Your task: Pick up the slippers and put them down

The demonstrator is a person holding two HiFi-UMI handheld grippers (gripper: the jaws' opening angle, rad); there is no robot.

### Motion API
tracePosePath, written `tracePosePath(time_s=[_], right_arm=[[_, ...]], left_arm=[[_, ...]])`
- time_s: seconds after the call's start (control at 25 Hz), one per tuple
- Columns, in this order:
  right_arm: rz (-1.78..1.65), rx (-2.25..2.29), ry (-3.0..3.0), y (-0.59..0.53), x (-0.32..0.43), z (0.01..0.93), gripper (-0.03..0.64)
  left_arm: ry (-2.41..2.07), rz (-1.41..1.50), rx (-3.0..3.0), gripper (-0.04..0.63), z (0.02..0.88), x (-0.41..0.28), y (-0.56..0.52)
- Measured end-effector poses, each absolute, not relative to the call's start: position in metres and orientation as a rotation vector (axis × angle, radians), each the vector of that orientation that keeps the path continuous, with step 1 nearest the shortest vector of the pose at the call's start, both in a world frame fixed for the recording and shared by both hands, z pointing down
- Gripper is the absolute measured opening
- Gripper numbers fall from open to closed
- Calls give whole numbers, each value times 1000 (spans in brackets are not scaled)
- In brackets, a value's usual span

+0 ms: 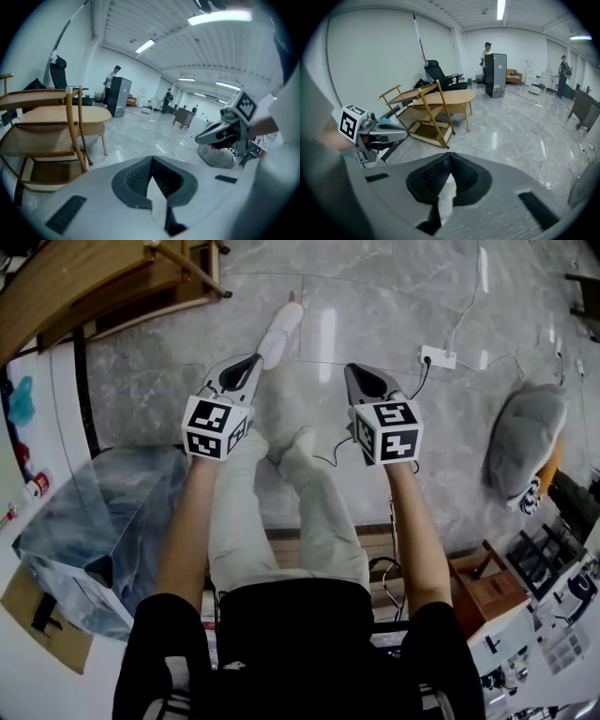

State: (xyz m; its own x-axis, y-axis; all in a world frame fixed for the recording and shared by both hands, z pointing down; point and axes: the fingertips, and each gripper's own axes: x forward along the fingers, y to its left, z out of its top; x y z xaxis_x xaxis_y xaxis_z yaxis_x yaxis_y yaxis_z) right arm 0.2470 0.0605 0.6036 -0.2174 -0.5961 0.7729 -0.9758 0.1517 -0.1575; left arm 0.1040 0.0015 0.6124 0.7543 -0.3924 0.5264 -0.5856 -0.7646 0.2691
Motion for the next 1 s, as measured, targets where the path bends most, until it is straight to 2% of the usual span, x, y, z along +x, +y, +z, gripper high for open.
tracePosePath(time_s=[0.72, 1.0], right_arm=[[725, 1533, -2080, 48, 254, 382, -2], [569, 1579, -2156, 41, 250, 305, -2]], left_arm=[[-856, 542, 2650, 6, 356, 118, 17], [-900, 488, 2733, 6, 282, 122, 26]])
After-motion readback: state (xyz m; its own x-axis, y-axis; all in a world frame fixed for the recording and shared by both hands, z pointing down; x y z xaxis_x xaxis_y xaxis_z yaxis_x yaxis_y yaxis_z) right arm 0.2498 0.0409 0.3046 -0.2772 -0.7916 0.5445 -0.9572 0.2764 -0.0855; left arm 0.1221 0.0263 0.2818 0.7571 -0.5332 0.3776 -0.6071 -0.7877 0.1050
